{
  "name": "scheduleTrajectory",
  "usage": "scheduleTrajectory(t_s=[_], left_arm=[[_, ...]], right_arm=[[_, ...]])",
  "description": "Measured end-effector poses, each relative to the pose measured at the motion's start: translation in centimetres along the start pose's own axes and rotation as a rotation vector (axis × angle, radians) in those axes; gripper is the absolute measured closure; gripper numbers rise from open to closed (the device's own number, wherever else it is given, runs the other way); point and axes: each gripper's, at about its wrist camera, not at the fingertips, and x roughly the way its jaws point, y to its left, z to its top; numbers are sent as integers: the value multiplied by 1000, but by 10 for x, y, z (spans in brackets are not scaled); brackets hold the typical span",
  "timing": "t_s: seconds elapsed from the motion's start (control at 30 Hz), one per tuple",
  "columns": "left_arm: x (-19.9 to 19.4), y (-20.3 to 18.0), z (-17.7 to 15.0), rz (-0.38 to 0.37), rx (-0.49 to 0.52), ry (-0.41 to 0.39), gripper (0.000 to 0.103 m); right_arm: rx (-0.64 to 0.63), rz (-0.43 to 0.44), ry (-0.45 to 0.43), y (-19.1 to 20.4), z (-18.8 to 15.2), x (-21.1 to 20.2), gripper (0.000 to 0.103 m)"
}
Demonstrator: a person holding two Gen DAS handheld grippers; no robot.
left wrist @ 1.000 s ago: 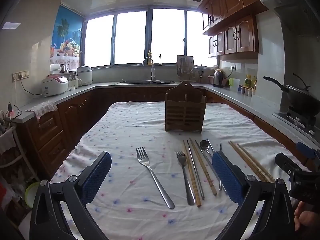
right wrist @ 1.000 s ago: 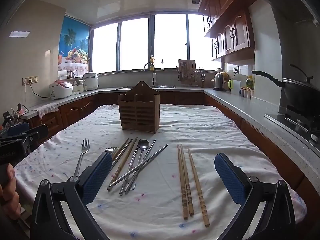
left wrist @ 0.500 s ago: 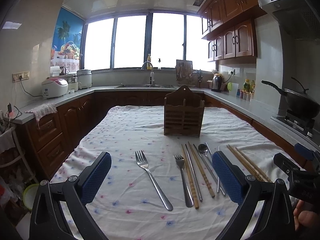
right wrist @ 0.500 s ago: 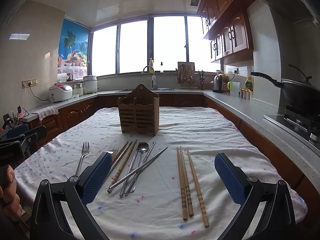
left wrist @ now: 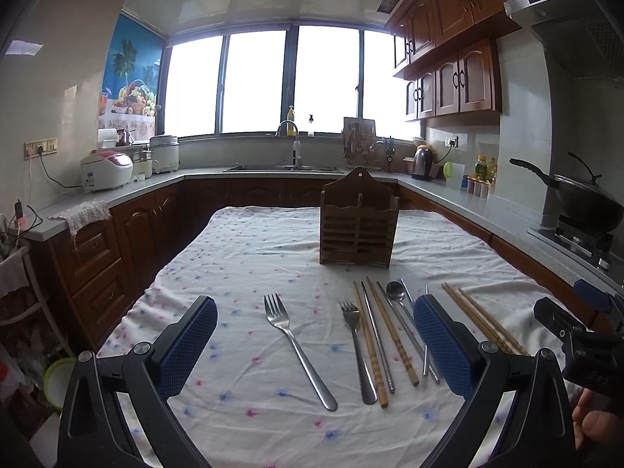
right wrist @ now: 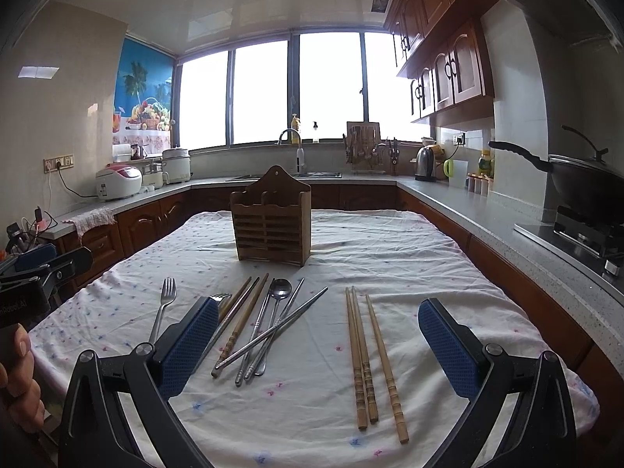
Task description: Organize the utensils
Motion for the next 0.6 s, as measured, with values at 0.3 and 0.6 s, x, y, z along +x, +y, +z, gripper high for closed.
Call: scheduleTrajectory(t_s=[0.3, 0.6], left_arm=[[0, 1, 0, -1, -4, -2, 1], [-1, 1, -1, -2, -6, -2, 1]], right_arm=[[1, 0, 2, 0, 0, 0, 0], [3, 0, 2, 1, -1, 0, 0]])
